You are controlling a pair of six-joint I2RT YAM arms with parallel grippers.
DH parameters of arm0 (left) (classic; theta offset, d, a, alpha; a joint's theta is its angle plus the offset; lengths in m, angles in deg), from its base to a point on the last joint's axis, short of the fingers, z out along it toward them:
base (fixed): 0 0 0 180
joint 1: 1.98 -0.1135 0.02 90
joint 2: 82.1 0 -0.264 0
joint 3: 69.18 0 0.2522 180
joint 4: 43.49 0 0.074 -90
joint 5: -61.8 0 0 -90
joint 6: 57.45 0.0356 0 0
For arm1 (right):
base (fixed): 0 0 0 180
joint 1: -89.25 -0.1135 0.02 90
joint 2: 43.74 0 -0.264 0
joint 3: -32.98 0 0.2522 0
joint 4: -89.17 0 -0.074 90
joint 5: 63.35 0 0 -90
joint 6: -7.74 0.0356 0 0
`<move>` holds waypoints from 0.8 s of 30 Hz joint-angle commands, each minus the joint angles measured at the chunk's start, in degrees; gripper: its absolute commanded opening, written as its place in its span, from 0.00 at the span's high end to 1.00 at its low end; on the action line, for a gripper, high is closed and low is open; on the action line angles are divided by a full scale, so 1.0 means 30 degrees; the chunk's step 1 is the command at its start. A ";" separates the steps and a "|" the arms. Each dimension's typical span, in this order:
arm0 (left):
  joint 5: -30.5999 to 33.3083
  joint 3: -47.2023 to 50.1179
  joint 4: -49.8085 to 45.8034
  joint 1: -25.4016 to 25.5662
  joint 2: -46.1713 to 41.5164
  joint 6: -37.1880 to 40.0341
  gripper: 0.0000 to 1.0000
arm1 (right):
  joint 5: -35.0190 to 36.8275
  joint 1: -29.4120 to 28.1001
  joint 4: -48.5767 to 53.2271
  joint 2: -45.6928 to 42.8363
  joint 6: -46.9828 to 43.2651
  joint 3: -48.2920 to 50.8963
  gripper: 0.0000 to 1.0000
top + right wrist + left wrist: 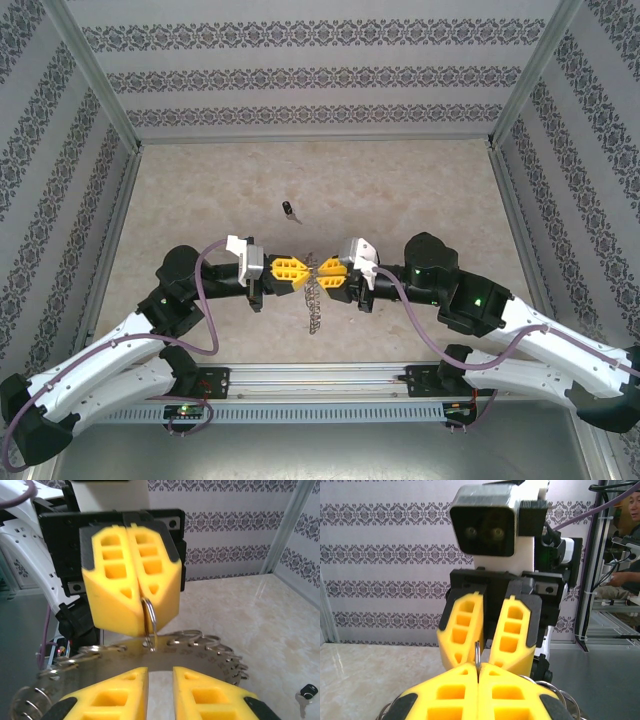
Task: Put the keys on the keyring
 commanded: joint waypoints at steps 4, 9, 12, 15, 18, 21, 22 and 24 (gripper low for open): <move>-0.0540 -0.0077 0.1251 0.0030 -0.0488 -0.0125 1.00 | -0.0452 0.0126 -0.1712 0.0082 0.0681 0.0189 0.80; -0.0569 -0.0146 0.0985 0.0030 -0.0526 0.0022 1.00 | -0.1062 0.0118 -0.2377 0.0122 0.0799 0.0232 0.80; -0.0582 -0.0201 0.0904 0.0030 -0.0528 0.0063 1.00 | -0.1257 0.0126 -0.2521 0.0241 0.0776 0.0145 0.81; -0.0657 -0.0238 0.0736 0.0030 -0.0543 0.0148 1.00 | -0.1396 0.0126 -0.2625 0.0320 0.0771 0.0144 0.83; -0.0639 -0.0238 0.0706 0.0030 -0.0557 0.0167 1.00 | -0.1490 0.0128 -0.2738 0.0382 0.0793 0.0174 0.86; -0.0659 -0.0237 0.0633 0.0030 -0.0544 0.0225 1.00 | -0.1520 0.0126 -0.2677 0.0390 0.0685 0.0144 0.97; -0.0653 -0.0287 0.0494 0.0030 -0.0521 0.0298 1.00 | -0.1492 0.0131 -0.2670 0.0361 0.0676 0.0145 0.99; -0.0604 -0.0395 -0.0136 0.0030 -0.0519 0.0634 1.00 | -0.1389 0.0118 -0.2429 0.0302 0.0569 0.0089 1.00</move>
